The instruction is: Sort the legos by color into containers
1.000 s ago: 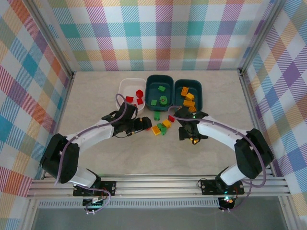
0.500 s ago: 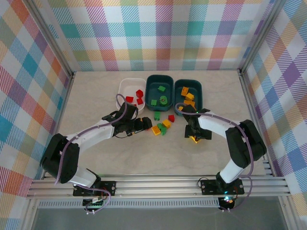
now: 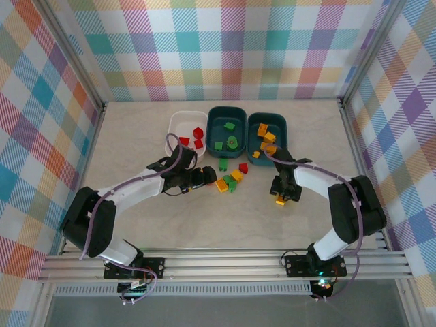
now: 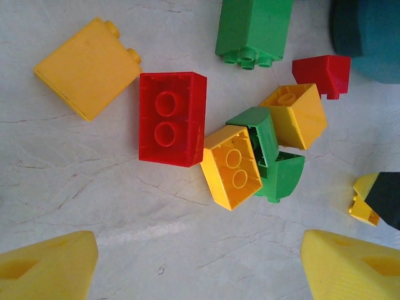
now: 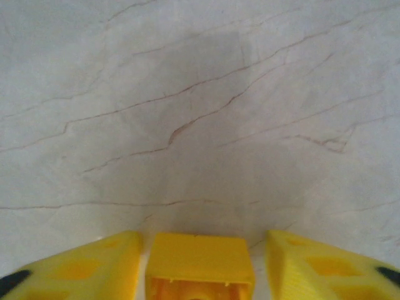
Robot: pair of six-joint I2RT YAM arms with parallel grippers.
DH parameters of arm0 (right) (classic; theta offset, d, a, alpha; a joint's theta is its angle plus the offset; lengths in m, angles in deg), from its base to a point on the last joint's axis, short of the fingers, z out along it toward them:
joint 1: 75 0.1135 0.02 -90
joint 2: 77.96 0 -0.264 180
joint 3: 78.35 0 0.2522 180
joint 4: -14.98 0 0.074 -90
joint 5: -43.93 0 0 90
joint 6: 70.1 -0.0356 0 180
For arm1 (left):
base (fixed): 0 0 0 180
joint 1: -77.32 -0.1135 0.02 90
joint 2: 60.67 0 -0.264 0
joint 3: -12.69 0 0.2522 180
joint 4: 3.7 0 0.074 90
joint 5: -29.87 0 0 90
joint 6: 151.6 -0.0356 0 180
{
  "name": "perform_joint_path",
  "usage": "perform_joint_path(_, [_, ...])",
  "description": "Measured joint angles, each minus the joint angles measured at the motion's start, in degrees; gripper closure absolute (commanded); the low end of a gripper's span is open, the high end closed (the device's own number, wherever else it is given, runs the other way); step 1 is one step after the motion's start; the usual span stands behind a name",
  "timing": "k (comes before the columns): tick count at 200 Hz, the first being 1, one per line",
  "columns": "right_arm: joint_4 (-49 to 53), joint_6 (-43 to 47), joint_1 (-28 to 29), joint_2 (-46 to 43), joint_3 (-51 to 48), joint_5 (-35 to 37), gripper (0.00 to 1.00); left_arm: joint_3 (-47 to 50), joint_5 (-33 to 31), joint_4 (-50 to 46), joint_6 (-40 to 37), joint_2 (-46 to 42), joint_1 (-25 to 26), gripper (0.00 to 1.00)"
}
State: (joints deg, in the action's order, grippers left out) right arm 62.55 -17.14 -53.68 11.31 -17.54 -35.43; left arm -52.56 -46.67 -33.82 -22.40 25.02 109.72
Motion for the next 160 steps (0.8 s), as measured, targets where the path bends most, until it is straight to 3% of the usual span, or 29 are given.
perform_joint_path(20, [-0.24, -0.24, -0.09, -0.74, -0.48, -0.92, 0.73, 0.00, -0.02, 0.00, 0.00, 0.00, 0.00, 0.16])
perform_joint_path(74, [0.59, 0.39, 0.02, -3.85, 1.75, -2.60, 0.75, -0.48, -1.53, -1.95, -1.14, -0.04, -0.68, 0.16])
perform_joint_path(90, [0.76, 1.42, 0.02, -3.87, 6.58, -1.88, 0.74, -0.52, -1.75, -3.43, -1.31, -0.61, -1.99, 0.16])
perform_joint_path(120, [-1.92, 4.68, -0.57, 0.24, 18.80, -0.68, 0.72, -0.85, -3.02, -7.39, -0.57, -1.55, -9.44, 0.16])
perform_joint_path(139, [-2.71, 6.73, -1.07, 5.73, 26.49, -0.48, 0.71, -0.85, -2.62, -9.38, 0.31, -1.42, -13.75, 0.16])
perform_joint_path(160, [-2.84, 8.57, -1.79, 15.02, 36.70, -0.44, 0.70, -0.85, -1.70, -10.36, 1.27, -0.15, -14.88, 0.17])
